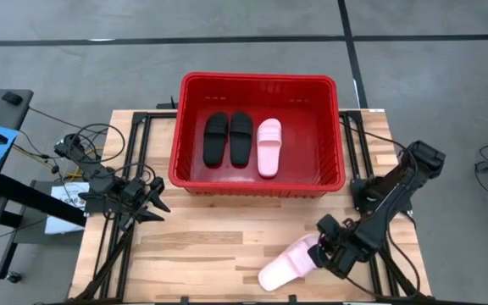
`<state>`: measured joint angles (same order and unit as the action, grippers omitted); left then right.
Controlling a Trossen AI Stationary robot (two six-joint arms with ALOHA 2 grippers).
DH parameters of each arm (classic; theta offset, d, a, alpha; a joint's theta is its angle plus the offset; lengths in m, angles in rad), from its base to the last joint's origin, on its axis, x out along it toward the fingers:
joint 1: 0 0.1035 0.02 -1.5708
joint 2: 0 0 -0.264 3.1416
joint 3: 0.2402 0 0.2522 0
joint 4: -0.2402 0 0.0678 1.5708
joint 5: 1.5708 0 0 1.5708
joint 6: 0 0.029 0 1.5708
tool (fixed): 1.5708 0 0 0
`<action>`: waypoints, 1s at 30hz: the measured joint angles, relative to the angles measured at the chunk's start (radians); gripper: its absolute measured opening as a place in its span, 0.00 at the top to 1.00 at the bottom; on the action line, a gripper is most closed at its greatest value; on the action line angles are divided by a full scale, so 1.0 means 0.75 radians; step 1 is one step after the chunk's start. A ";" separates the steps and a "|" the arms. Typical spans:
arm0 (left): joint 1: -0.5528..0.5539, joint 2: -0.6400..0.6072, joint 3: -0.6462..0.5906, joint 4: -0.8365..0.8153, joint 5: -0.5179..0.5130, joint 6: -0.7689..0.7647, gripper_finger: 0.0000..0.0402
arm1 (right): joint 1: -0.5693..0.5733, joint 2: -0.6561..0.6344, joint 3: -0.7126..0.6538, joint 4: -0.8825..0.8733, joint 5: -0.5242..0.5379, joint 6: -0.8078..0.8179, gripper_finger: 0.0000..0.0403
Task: Pick and place slides into bin
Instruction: Put the pink slipper into the red bin
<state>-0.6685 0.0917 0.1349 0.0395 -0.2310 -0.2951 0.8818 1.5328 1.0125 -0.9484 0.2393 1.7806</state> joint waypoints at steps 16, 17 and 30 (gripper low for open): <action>0.000 0.000 0.000 -0.006 0.000 -0.005 0.67 | -0.054 -0.088 0.303 -0.366 0.253 -0.207 1.00; 0.000 0.000 0.000 -0.006 0.000 -0.006 0.67 | -0.054 -0.095 0.318 -0.375 0.268 -0.220 1.00; 0.000 0.000 0.000 -0.005 0.000 -0.011 0.67 | -0.081 -0.181 0.475 -0.456 0.523 -0.397 1.00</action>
<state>-0.6685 0.0917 0.1349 0.0356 -0.2310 -0.3035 0.8210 1.3971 1.3687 -1.2903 0.6313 1.4825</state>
